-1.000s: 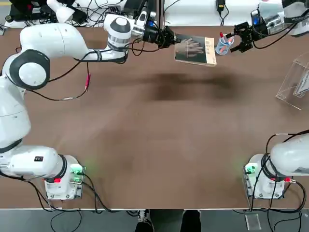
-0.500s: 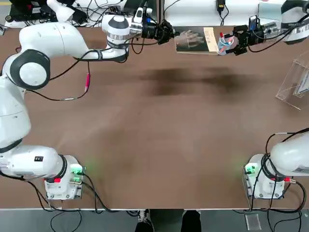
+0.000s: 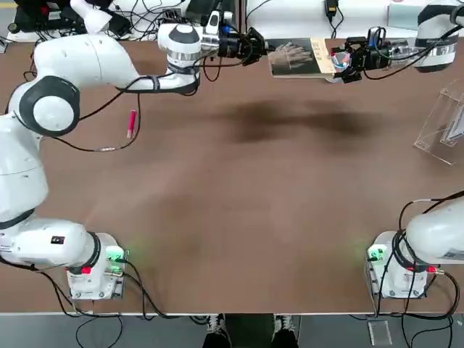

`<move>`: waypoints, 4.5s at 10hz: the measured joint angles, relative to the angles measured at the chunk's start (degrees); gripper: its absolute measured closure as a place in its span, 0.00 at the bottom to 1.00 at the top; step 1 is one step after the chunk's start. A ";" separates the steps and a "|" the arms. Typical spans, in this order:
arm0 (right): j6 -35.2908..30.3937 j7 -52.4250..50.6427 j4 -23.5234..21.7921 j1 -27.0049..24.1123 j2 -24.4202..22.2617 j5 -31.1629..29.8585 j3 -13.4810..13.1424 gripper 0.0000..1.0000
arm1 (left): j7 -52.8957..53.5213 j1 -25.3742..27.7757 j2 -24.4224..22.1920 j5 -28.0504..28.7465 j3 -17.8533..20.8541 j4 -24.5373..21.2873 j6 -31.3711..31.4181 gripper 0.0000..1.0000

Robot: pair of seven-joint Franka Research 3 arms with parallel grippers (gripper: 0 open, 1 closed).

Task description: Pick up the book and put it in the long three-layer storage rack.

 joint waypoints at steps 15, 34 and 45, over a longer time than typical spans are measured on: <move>-3.01 2.28 0.54 3.39 -0.01 0.68 -0.17 0.34 | 0.00 -3.81 1.33 -0.03 0.84 2.00 5.18 1.00; -5.81 28.84 18.94 -5.16 -2.10 -30.05 -1.10 0.85 | 0.07 -3.43 -1.29 0.90 1.64 1.02 6.87 0.15; -10.39 50.06 26.26 -14.61 -2.54 -53.14 -1.39 0.85 | -27.95 0.56 -13.75 44.78 5.38 -6.44 -3.33 0.04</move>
